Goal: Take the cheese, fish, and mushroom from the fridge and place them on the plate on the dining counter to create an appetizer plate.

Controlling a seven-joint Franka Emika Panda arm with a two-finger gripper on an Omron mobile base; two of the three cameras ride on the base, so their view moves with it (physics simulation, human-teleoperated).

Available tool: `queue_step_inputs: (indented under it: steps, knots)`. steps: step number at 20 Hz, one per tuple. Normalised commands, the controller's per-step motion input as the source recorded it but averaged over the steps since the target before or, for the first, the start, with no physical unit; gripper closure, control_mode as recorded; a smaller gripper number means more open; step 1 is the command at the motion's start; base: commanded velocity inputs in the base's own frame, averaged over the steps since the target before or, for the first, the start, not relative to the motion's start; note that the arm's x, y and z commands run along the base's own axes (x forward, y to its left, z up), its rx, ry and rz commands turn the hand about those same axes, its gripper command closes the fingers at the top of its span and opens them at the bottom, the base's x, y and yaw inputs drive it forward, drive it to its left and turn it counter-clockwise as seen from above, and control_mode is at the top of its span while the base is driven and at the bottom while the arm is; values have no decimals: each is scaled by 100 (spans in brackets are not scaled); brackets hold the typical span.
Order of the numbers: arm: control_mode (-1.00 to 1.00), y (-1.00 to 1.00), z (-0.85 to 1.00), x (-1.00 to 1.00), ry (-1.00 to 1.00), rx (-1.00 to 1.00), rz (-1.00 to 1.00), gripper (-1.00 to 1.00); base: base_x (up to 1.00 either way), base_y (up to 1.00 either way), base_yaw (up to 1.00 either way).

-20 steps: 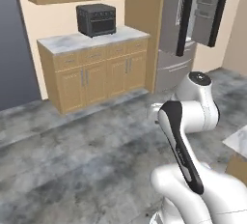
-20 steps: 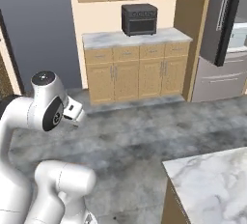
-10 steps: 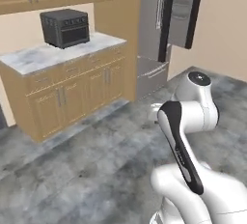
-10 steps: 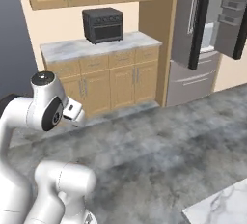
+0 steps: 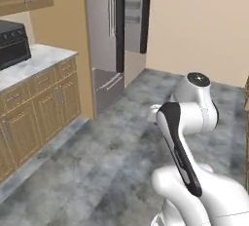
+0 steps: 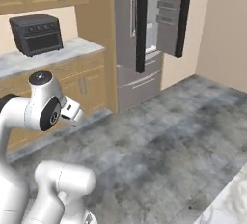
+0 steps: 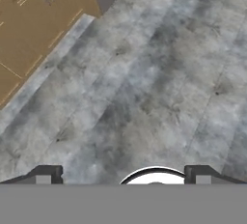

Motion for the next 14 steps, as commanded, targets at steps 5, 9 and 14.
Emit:
queue_step_inputs:
  steps: [5,9,14]
  knots:
    - [100,0,0,0,0,0,0,-100,68,-46,-62]
    - [100,0,0,0,0,0,0,-100,88,-19,-59]
    - [100,0,0,0,0,0,0,-100,100,27,-41]
